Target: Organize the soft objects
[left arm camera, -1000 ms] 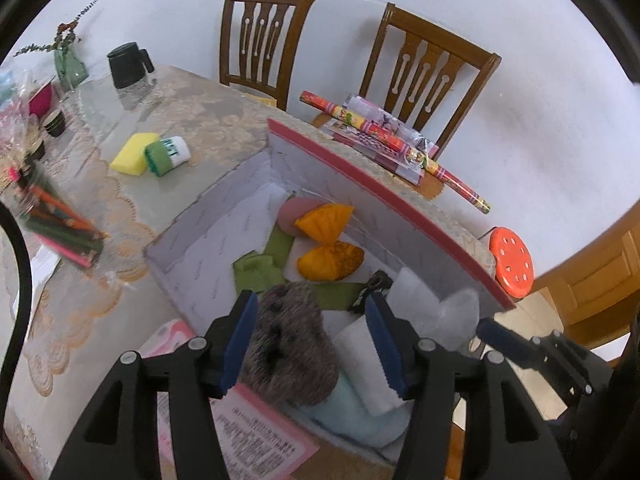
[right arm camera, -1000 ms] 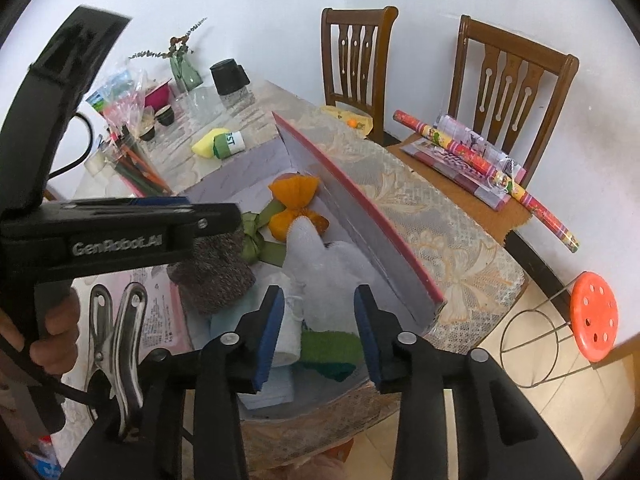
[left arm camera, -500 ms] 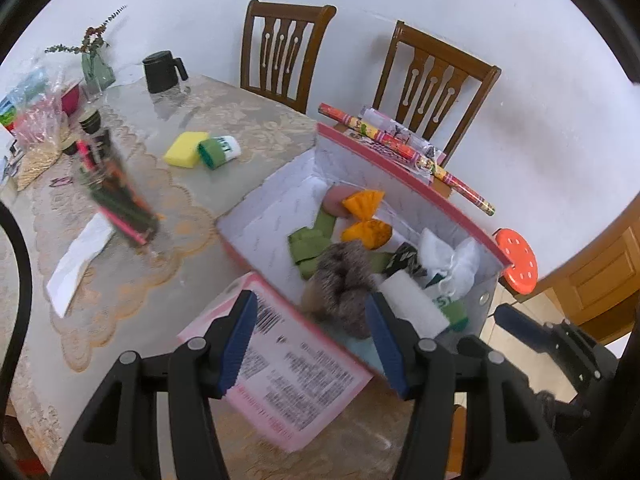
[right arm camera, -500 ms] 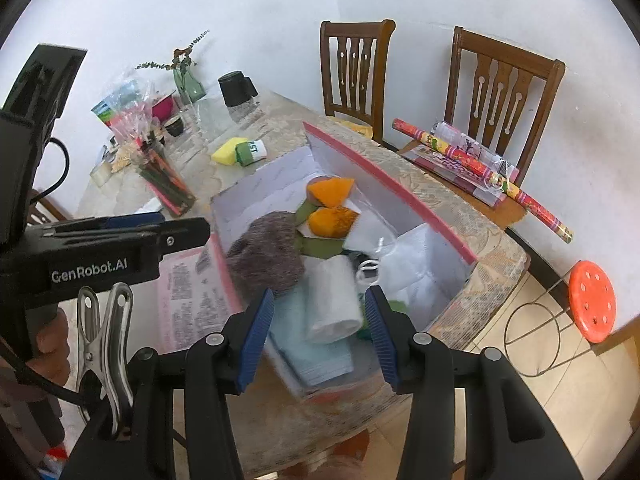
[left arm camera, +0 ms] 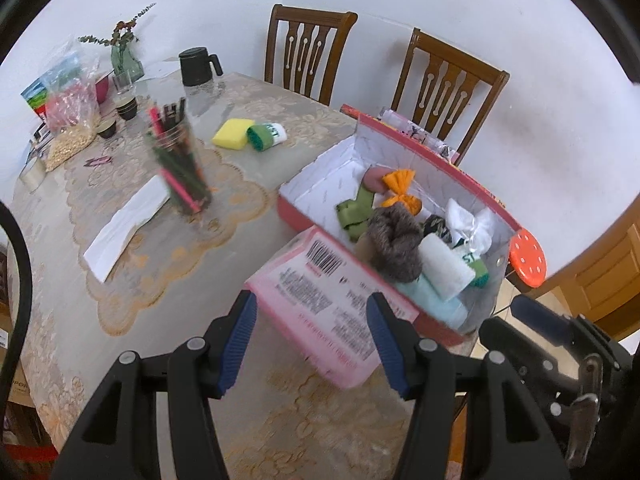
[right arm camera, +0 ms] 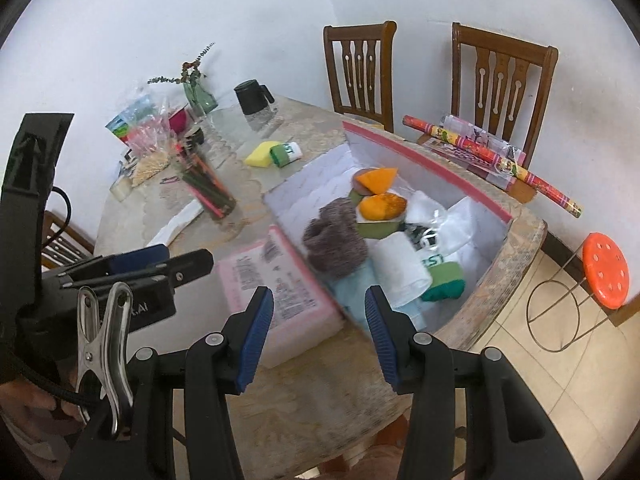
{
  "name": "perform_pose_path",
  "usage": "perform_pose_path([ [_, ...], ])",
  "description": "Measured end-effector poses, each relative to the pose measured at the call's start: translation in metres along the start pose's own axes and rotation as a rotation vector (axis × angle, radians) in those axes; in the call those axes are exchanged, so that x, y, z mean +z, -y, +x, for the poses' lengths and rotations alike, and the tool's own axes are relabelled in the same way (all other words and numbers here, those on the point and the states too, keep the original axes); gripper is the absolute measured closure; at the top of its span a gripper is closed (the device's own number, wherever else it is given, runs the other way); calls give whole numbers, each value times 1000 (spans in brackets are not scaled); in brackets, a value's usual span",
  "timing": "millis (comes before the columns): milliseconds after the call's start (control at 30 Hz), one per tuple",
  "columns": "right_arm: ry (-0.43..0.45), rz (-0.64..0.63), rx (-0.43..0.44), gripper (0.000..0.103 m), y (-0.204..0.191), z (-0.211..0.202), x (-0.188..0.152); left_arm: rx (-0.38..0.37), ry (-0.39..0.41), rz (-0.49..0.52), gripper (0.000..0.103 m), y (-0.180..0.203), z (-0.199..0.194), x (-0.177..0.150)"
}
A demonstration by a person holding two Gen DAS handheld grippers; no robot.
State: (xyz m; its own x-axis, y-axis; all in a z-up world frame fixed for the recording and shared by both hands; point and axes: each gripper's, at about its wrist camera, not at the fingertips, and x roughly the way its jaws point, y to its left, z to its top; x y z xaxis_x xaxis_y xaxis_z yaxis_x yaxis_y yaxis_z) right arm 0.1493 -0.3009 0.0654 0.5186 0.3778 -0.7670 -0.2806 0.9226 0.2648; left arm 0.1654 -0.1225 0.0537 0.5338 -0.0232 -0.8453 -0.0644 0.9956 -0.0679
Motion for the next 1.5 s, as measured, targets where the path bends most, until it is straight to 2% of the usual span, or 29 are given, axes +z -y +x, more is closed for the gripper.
perform_pose_path([
  [500, -49, -20, 2, 54, -46, -2, -40, 21, -22, -21, 43, -38, -20, -50],
  [833, -104, -20, 1, 54, -66, 3, -62, 18, -63, -25, 43, -51, -17, -76],
  [1100, -150, -8, 1, 54, -70, 10, -74, 10, -99, -21, 43, -51, -10, -90],
  [1500, -167, 1, -4, 54, -72, 12, -78, 6, -117, -5, 43, -49, -7, -95],
])
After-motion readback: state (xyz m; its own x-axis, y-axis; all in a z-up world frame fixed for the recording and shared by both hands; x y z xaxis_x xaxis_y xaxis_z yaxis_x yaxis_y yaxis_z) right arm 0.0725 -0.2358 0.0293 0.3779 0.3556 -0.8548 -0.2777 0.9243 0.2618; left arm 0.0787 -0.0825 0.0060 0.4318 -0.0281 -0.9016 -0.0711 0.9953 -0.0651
